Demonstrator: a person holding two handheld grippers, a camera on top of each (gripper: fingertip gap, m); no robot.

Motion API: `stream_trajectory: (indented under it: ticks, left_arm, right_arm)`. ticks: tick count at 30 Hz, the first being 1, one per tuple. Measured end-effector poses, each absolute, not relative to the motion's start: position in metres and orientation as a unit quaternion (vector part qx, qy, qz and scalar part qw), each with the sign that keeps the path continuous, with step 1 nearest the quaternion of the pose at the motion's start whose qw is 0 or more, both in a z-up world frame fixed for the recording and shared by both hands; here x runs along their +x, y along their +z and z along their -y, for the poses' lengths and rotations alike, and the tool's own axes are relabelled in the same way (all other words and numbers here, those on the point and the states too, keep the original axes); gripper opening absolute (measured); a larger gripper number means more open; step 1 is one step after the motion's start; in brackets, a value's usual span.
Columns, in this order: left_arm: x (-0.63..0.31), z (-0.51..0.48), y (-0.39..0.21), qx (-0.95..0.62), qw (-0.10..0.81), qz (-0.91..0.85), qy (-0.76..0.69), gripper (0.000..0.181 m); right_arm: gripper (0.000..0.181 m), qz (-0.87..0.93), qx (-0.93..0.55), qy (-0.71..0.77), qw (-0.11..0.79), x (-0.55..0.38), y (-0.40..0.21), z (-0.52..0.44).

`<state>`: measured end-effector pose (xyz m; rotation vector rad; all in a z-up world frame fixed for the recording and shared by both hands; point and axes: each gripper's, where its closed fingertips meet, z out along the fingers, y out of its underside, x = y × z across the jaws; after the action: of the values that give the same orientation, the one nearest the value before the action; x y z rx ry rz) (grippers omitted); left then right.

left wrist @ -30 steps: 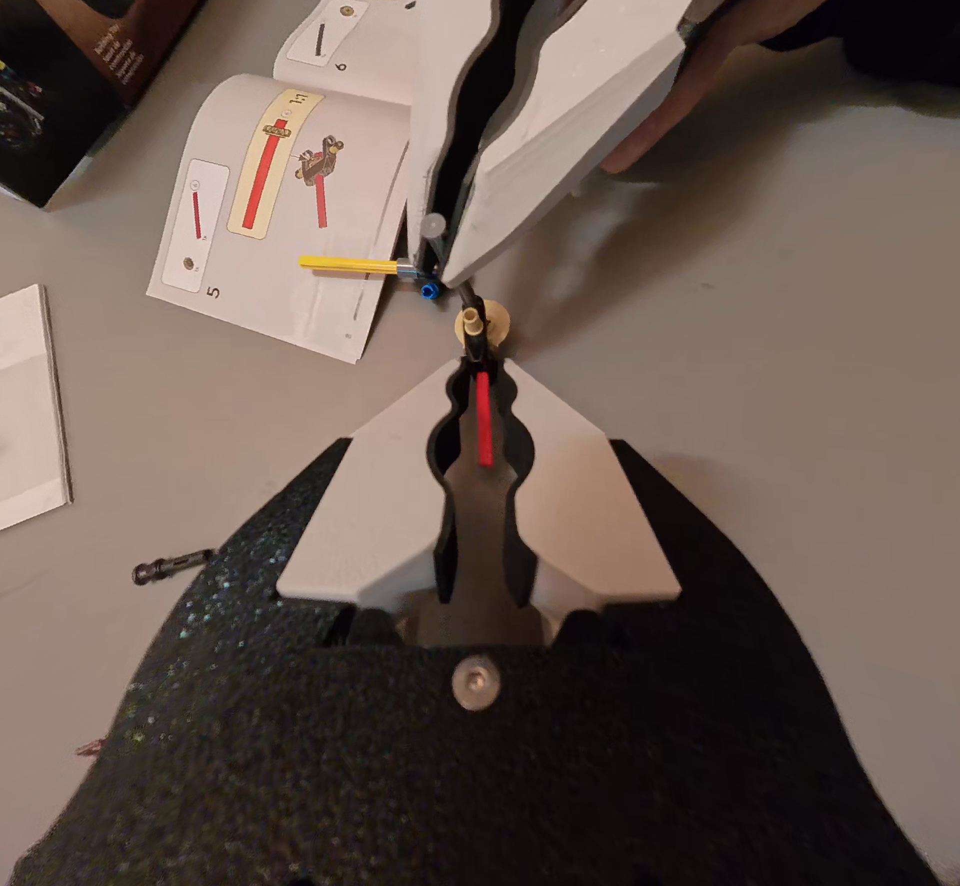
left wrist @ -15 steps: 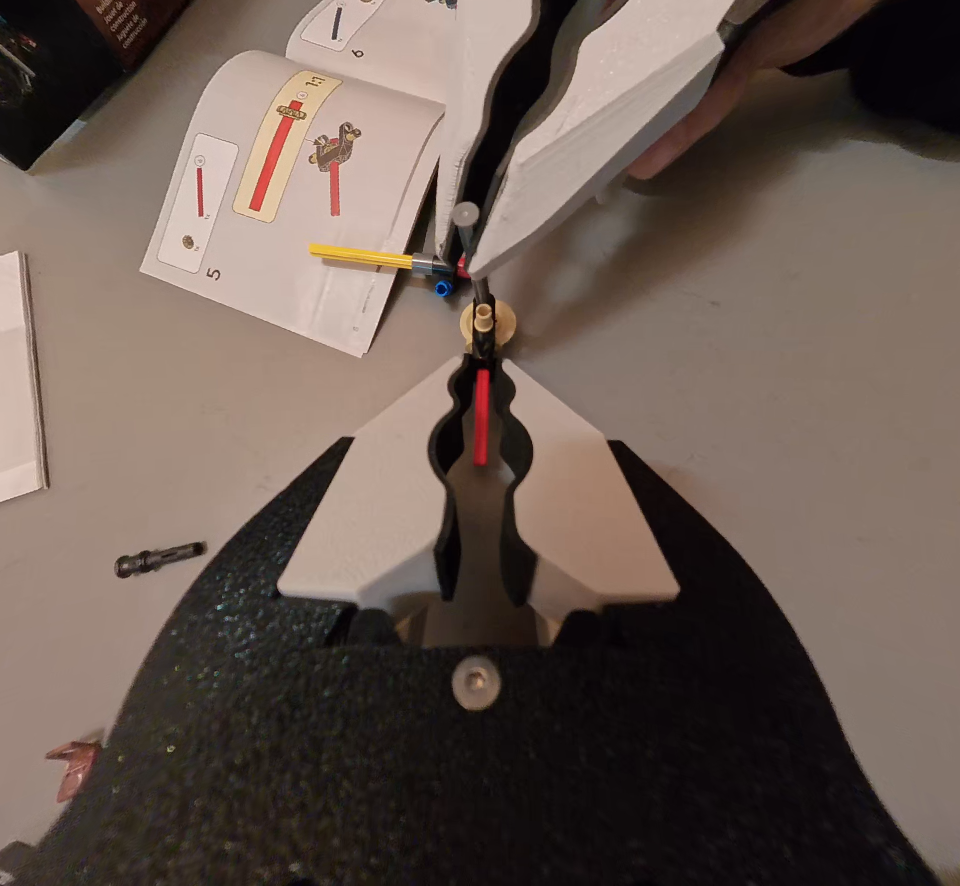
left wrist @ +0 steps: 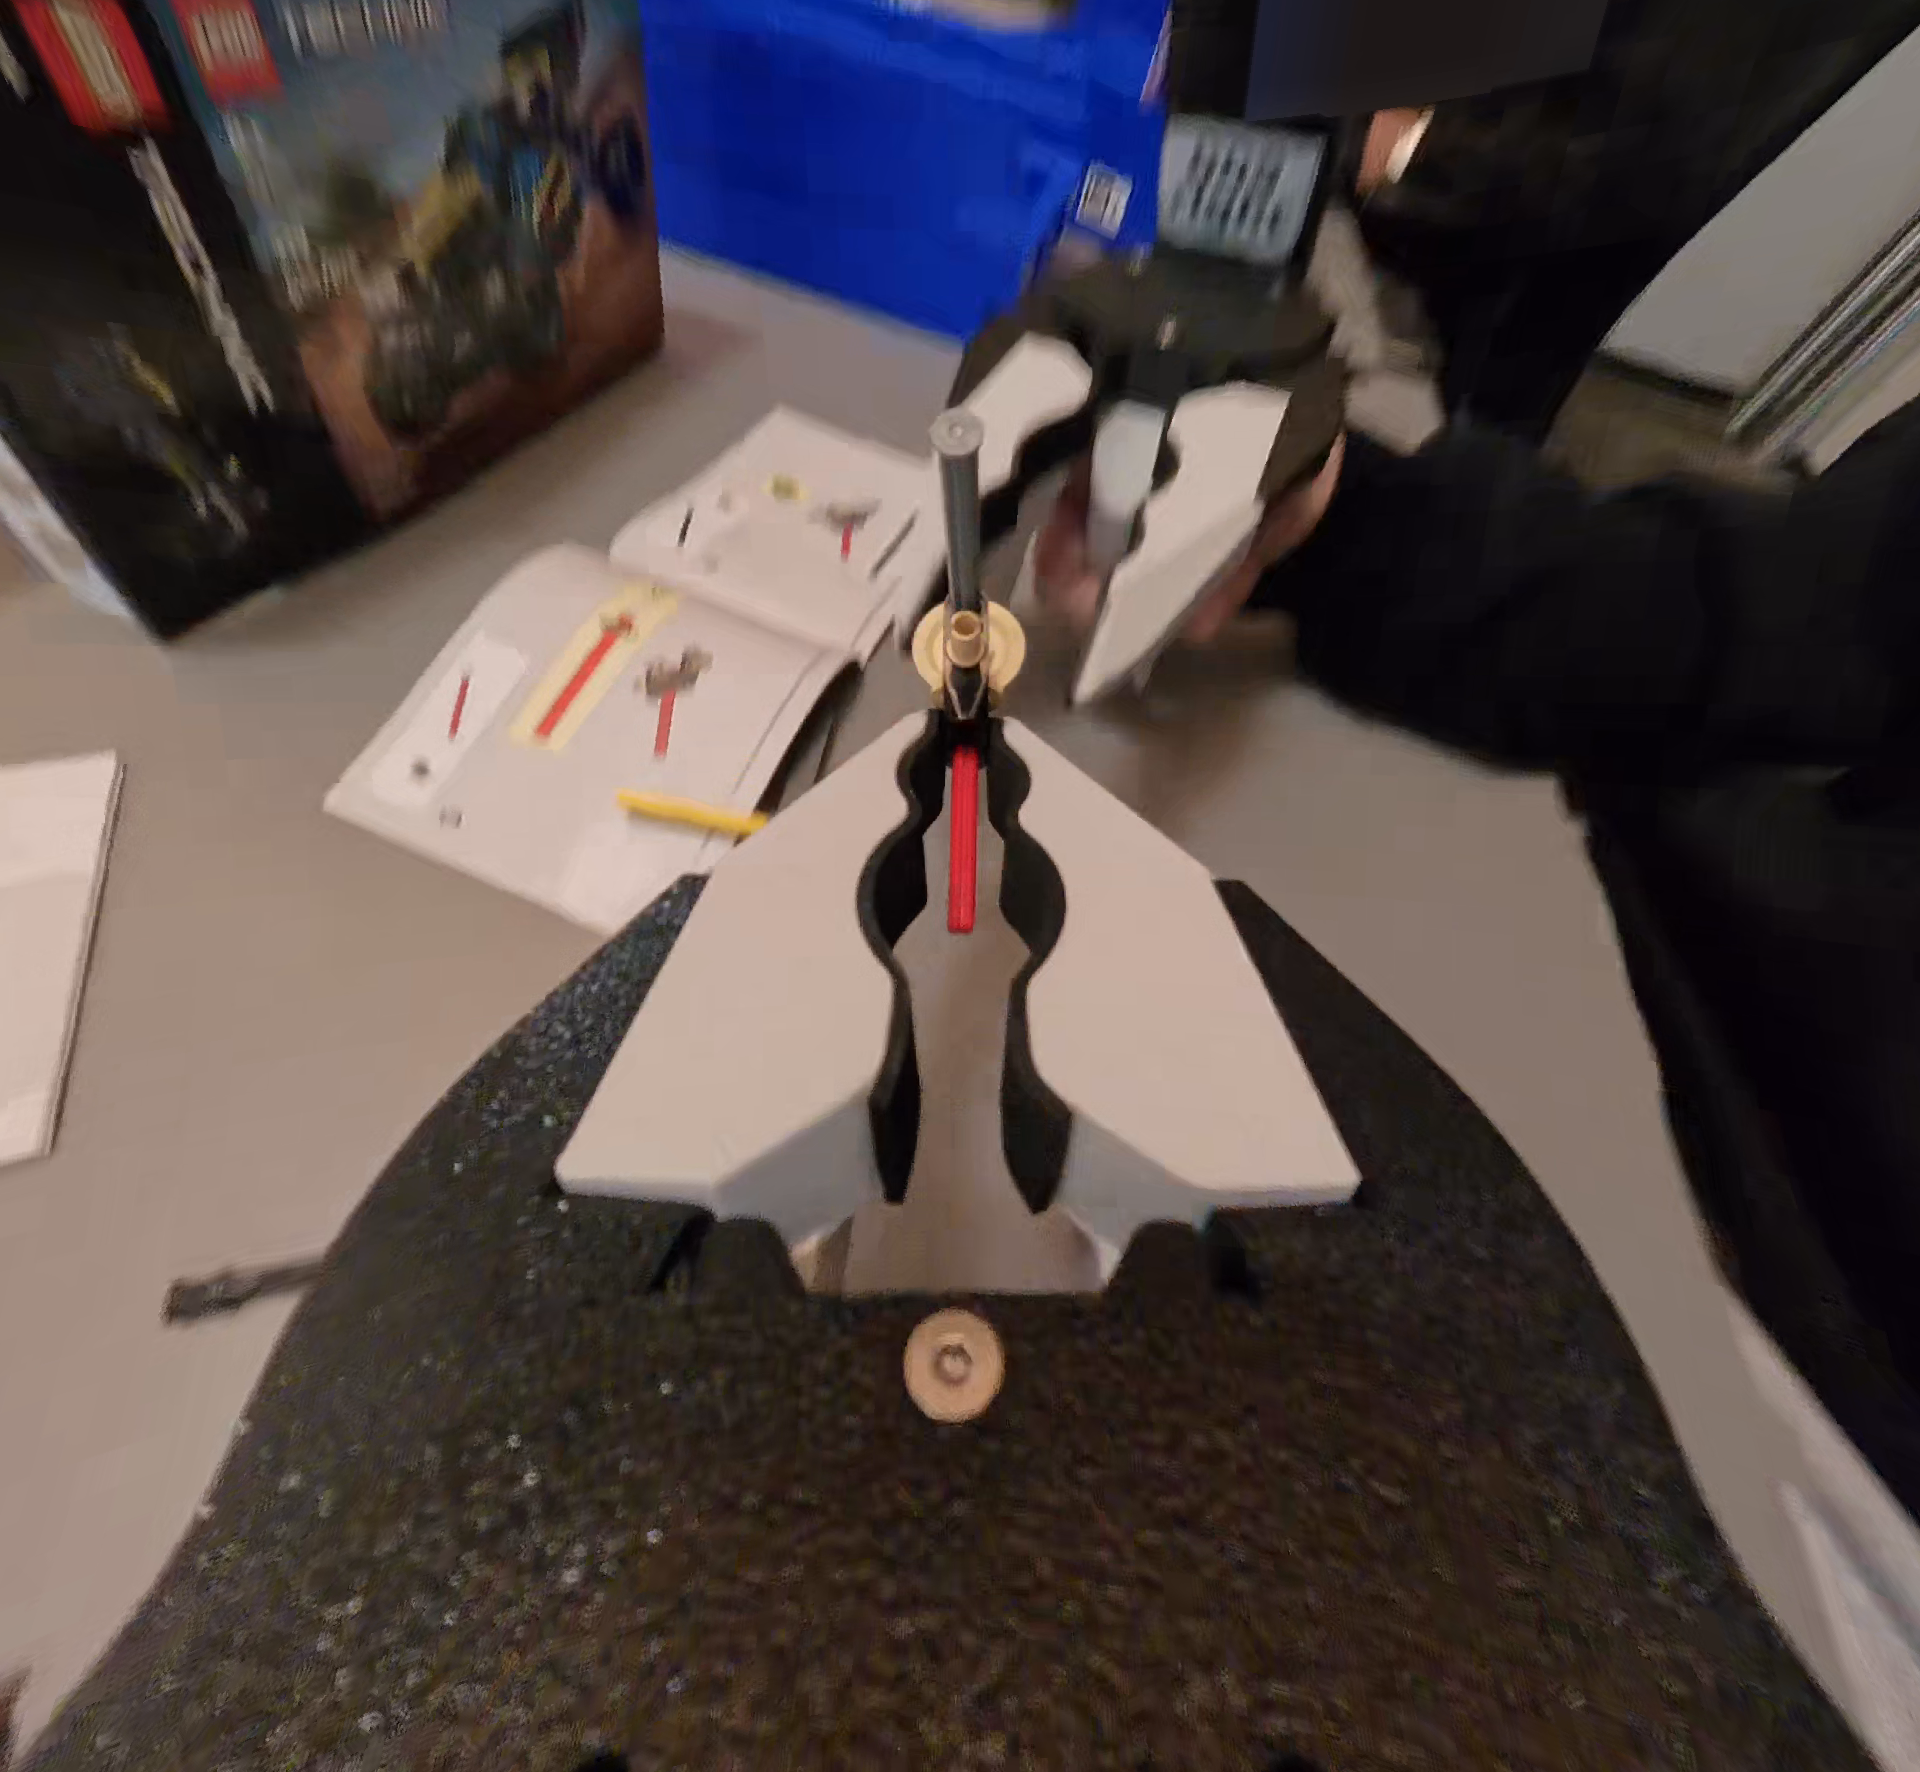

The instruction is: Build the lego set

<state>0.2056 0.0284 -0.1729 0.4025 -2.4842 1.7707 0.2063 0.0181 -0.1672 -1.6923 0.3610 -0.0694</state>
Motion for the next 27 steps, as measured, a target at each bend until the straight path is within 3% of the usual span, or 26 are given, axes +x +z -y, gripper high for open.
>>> stream_trajectory:
  ticks: [8,13,27]
  left_arm:
    - [0.188,-0.012,-0.08,0.124,0.09,0.664,0.732,0.005]
    - [0.179,-0.006,-0.066,0.106,0.111,0.64,0.753,0.005]
    - [0.167,0.011,-0.053,0.064,0.096,0.619,0.777,0.005]
  right_arm:
    - [0.019,-0.125,-0.598,0.009,0.792,0.18,-0.092,-0.019]
    - [0.011,-0.127,-0.53,0.01,0.838,0.179,-0.067,-0.004]
    - [0.009,-0.105,-0.47,0.026,0.876,0.166,-0.041,0.006]
